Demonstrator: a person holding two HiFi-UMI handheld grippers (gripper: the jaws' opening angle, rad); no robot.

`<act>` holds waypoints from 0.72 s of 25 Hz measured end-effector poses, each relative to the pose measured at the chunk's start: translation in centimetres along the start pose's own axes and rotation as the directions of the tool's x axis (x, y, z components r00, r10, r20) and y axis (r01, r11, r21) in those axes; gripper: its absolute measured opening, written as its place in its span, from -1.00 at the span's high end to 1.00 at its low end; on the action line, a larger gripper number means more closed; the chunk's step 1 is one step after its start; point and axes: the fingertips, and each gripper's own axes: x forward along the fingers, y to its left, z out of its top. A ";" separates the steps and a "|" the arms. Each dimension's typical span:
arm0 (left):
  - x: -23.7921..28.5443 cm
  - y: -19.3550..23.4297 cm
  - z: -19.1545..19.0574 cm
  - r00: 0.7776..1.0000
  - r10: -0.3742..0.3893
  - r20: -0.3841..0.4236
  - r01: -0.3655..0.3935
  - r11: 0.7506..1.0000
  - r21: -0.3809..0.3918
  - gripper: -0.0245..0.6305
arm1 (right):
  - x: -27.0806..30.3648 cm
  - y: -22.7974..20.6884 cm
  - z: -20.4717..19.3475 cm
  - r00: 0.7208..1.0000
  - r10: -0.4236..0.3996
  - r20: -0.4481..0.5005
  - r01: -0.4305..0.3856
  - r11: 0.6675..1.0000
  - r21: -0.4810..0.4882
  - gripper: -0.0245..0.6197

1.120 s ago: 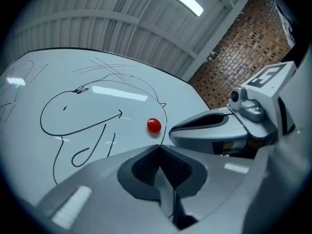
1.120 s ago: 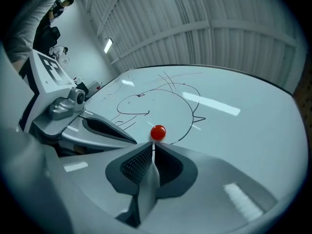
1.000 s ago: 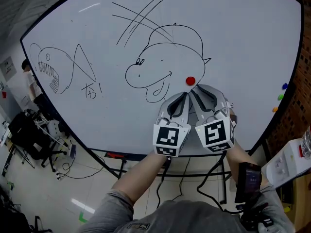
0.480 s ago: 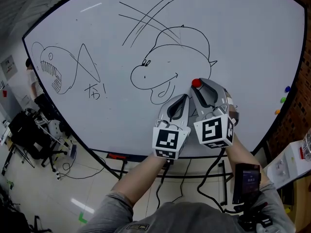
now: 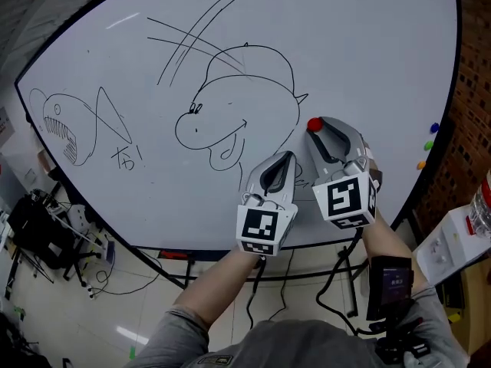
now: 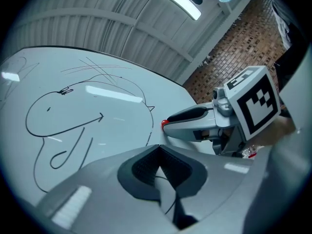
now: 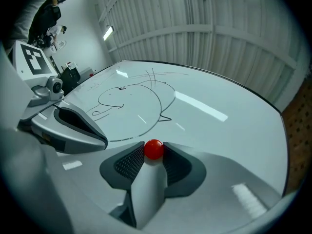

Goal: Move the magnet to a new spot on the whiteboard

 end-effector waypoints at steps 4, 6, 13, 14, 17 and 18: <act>1.9 -2.9 0.3 0.999 -0.039 0.012 0.039 0.999 -0.010 0.92 | -1.5 -3.1 -2.0 0.999 -0.029 -0.018 0.030 1.000 0.007 0.53; 2.9 -4.4 0.5 0.998 -0.057 0.020 0.057 0.998 -0.014 0.92 | -2.4 -4.8 -2.9 0.998 -0.049 -0.029 0.049 0.999 0.005 0.53; 6.4 -9.4 1.2 0.993 -0.106 0.049 0.107 0.994 -0.026 0.92 | -4.9 -11.8 -6.2 0.991 -0.120 -0.058 0.122 0.992 0.022 0.53; 6.9 -10.2 1.3 0.992 -0.113 0.053 0.114 0.993 -0.026 0.92 | -5.3 -12.8 -6.6 0.990 -0.130 -0.062 0.132 0.991 0.024 0.53; 8.5 -12.3 1.6 0.989 -0.133 0.065 0.135 0.991 -0.028 0.92 | -6.4 -15.3 -8.0 0.985 -0.154 -0.073 0.156 0.987 0.029 0.53; 9.0 -13.0 1.7 0.988 -0.139 0.069 0.141 0.990 -0.029 0.92 | -6.8 -16.1 -8.5 0.984 -0.162 -0.077 0.164 0.986 0.030 0.53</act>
